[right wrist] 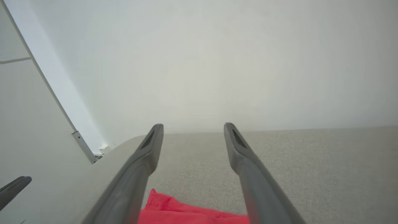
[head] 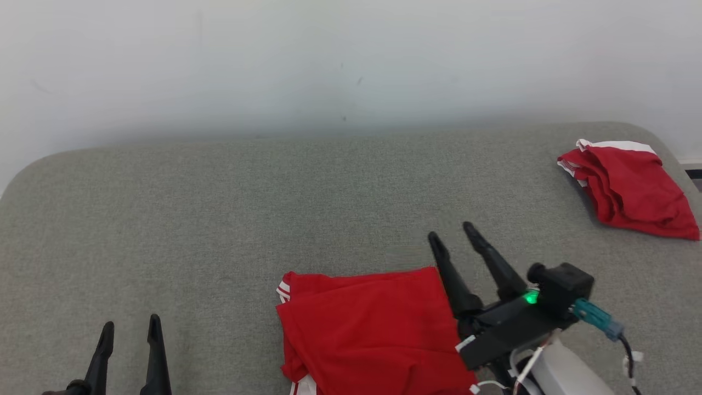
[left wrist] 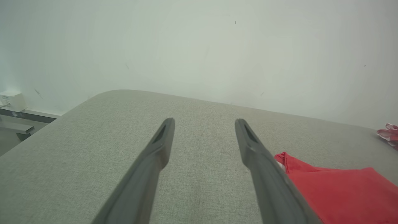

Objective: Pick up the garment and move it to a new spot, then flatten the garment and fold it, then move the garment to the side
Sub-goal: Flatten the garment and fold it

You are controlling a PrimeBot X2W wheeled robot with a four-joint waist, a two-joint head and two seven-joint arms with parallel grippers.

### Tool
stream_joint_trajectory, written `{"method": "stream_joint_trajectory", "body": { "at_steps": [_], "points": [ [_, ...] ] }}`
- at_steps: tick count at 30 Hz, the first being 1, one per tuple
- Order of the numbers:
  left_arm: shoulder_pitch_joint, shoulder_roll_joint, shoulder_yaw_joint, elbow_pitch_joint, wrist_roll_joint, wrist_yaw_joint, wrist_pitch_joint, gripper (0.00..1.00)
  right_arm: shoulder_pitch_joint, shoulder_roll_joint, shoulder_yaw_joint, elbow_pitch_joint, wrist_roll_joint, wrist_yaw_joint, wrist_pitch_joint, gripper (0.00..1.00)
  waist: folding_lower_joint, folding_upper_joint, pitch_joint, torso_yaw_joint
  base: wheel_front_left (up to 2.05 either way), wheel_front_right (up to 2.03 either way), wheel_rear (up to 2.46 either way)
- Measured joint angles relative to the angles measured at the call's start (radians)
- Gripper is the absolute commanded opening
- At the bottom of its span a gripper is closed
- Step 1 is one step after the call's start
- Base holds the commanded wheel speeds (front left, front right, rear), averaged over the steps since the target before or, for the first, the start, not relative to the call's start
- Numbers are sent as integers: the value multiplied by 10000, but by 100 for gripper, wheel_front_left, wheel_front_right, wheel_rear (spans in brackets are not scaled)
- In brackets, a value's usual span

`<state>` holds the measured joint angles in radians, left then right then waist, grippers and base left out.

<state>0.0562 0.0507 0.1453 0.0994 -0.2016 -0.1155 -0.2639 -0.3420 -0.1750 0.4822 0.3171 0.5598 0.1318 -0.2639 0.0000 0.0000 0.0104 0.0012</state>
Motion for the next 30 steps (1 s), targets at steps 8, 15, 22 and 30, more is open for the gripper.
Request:
{"method": "stream_joint_trajectory", "body": {
  "at_steps": [8,15,22,30],
  "points": [
    [-7,0,35,-155,151,-8,0,100,1445,-399,-2054,-1141,-1141,0,0,100,1,0,-11,-237,0,0,0],
    [124,2,17,-270,197,-48,0,100,3066,25,-3486,-2199,-1764,0,-2,100,1,0,-68,-349,0,0,0],
    [439,10,-610,-35,217,-81,2,100,3358,297,-3526,-2405,-2048,0,0,100,0,0,-125,-428,0,0,0],
    [814,56,-3367,861,104,-155,2,100,3404,276,-3534,-2389,-2169,0,0,100,1,0,-107,-367,0,0,0]
  ]
}}
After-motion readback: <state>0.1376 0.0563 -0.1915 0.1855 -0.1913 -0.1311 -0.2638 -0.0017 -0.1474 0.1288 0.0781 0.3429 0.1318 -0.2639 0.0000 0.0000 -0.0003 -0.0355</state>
